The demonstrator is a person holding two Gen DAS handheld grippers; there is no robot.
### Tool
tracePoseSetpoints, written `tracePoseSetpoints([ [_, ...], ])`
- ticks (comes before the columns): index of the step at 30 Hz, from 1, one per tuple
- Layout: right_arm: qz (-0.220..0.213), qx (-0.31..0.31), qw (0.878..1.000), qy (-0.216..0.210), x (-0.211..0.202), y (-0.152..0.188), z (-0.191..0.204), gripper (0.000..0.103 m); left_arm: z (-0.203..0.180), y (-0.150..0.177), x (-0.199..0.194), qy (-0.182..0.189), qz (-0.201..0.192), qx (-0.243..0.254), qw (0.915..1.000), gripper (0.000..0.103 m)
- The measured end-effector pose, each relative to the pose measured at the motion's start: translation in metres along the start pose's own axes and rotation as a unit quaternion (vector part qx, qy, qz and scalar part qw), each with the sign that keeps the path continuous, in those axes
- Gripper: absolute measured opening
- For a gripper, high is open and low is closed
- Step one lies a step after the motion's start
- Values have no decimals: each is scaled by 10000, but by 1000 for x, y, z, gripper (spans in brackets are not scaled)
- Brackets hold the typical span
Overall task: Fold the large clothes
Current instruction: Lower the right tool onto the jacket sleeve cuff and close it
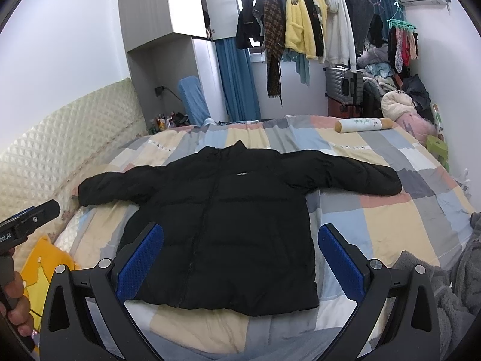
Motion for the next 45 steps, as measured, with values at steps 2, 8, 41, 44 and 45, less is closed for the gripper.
tracePoseSetpoints([
  [2, 12, 8, 10000, 21, 7, -1, -5, 103, 0, 0, 6, -18, 16, -17, 10000, 103],
  [8, 103, 96, 9999, 63, 36, -4, -24, 103, -4, -2, 36, -37, 84, 27, 10000, 103],
  [41, -229, 3201, 9220, 2167, 301, 90, -444, 103, 70, 93, 304, -208, 11, -340, 9992, 103],
  [44, -473, 4078, 8849, 2199, 313, 116, -487, 103, 70, 100, 310, -180, 42, -443, 9988, 103],
  [45, -532, 4322, 8730, 2199, 318, 123, -500, 103, 71, 101, 312, -154, 68, -484, 9987, 103],
])
Point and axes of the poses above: each gripper's, at about its wrist camera, not at the fingertips, and x roughly the way its jaws point, z to its left, y to its underside, the point moved 9 cm from there along x, roughly the way its jaws point, and after that the axes turned 14 degrees about -z, right-handed, at the moved point
